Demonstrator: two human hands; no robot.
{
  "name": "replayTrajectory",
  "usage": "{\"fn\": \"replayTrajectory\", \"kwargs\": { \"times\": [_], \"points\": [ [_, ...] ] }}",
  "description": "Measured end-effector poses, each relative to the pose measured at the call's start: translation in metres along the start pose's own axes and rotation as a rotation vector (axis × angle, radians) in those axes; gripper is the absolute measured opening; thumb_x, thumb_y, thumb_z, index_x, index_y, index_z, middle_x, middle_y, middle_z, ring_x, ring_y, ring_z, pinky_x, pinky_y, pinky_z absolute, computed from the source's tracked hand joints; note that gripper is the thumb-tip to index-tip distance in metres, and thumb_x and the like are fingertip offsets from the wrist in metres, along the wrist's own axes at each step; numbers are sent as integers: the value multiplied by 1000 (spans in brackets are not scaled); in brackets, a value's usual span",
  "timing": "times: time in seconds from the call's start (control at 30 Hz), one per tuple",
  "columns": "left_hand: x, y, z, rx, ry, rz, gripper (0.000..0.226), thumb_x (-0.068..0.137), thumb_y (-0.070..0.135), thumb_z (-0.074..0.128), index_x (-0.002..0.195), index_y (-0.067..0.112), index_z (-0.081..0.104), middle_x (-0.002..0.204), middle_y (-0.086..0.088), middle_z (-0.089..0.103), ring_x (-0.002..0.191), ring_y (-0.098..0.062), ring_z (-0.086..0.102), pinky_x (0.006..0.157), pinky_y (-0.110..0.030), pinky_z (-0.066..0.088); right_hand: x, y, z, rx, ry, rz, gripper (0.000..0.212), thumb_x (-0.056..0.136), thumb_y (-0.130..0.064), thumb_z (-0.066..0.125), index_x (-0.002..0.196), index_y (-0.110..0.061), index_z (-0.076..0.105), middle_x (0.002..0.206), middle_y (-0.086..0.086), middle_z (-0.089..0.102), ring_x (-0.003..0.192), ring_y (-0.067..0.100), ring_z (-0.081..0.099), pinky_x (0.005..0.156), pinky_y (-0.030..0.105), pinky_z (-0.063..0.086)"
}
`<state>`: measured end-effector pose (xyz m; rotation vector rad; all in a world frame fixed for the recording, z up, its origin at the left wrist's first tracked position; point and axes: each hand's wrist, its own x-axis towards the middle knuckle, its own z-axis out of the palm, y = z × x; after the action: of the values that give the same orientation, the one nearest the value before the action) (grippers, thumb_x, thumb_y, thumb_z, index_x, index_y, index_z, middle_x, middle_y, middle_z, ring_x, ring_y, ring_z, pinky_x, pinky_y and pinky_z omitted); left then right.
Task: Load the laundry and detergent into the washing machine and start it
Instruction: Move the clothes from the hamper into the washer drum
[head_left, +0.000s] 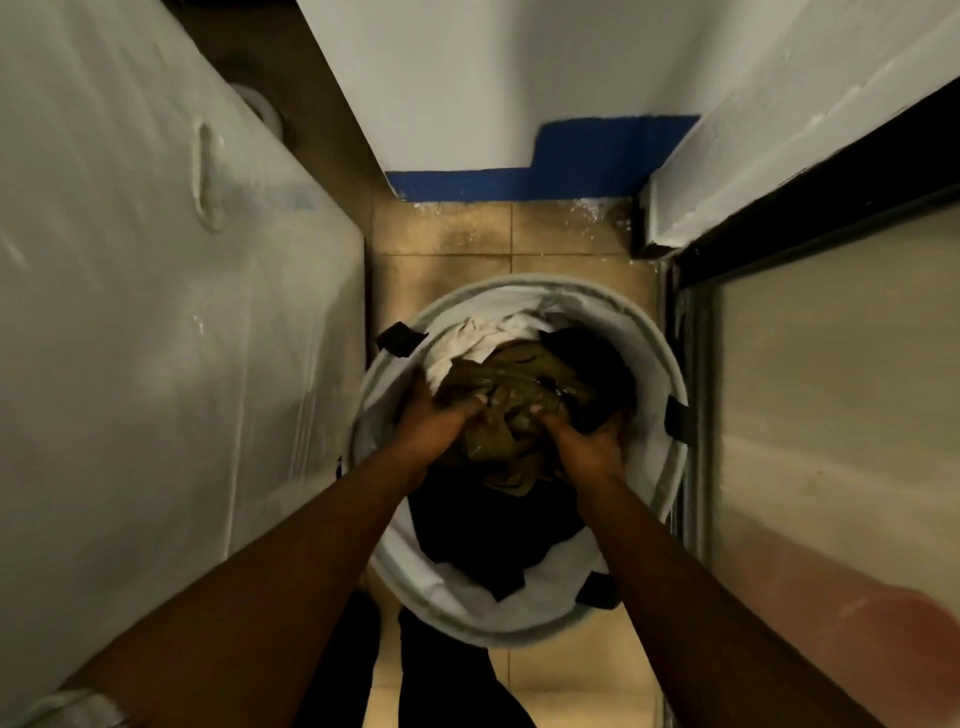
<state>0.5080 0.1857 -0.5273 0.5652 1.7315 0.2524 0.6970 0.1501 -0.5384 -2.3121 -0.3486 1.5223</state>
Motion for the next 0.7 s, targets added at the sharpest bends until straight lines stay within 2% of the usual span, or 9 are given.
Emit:
{"fn": "replayTrajectory", "kwargs": {
  "times": [0.03, 0.07, 0.13, 0.17, 0.23, 0.33, 0.43, 0.57, 0.7],
  "points": [
    [0, -2, 3, -58, -46, -26, 75, 86, 39, 80, 152, 27, 46, 146, 1, 59, 126, -20, 61, 107, -38, 50, 0, 3, 4, 52, -7, 26, 137, 55, -61, 95, 164, -29, 18, 163, 5, 41, 144, 31, 47, 116, 53, 45],
    [-3, -2, 7, -91, -87, -51, 65, 87, 40, 79, 145, 27, 55, 137, 2, 67, 114, -17, 67, 97, -34, 55, -3, 4, 8, 64, -16, 23, 127, 59, -59, 93, 161, -28, 26, 158, 4, 48, 138, 30, 53, 112, 53, 49],
    [-9, -1, 15, -137, -143, -75, 48, 90, 39, 76, 134, 25, 65, 122, 0, 75, 100, -15, 73, 82, -28, 58, -11, 3, 13, 97, -53, -22, 92, 76, -47, 86, 154, -26, 44, 147, 4, 60, 129, 27, 61, 110, 50, 52],
    [-15, 1, 19, -175, -156, -73, 42, 92, 37, 75, 131, 23, 68, 117, -2, 77, 98, -17, 75, 81, -28, 60, -16, 1, 14, 144, -70, -21, 78, 80, -42, 83, 149, -26, 52, 140, 4, 65, 123, 26, 65, 108, 49, 54],
    [-28, 9, 24, -245, -169, -55, 36, 92, 33, 74, 127, 23, 71, 114, -4, 79, 99, -21, 77, 85, -34, 63, -30, -9, 9, 241, -95, -6, 64, 80, -39, 78, 141, -26, 62, 130, 4, 72, 113, 25, 71, 102, 49, 58],
    [-62, 24, 21, -330, -211, -31, 32, 93, 27, 74, 124, 21, 73, 111, -5, 80, 101, -24, 78, 92, -43, 62, -62, -23, -10, 344, -119, -13, 45, 89, -27, 73, 133, -21, 68, 121, 5, 77, 106, 24, 75, 93, 44, 62],
    [-111, 33, 14, -382, -234, -6, 32, 95, 23, 71, 127, 21, 71, 113, -5, 80, 103, -23, 77, 91, -40, 61, -109, -33, -34, 389, -140, -41, 38, 92, -21, 70, 131, -19, 70, 119, 4, 78, 106, 24, 75, 91, 40, 62],
    [-188, 48, -2, -358, -257, 82, 31, 97, 25, 70, 128, 26, 69, 116, 0, 79, 106, -20, 76, 89, -36, 61, -180, -42, -67, 389, -152, -89, 38, 90, -27, 71, 127, -23, 72, 119, 3, 79, 113, 27, 73, 103, 53, 56],
    [-263, 70, -34, -327, -248, 167, 26, 96, 27, 71, 121, 34, 68, 116, 4, 78, 107, -16, 75, 84, -27, 60, -263, -57, -89, 414, -198, -161, 48, 83, -36, 70, 130, -23, 71, 124, 6, 77, 118, 31, 71, 106, 65, 51]
  ]
}}
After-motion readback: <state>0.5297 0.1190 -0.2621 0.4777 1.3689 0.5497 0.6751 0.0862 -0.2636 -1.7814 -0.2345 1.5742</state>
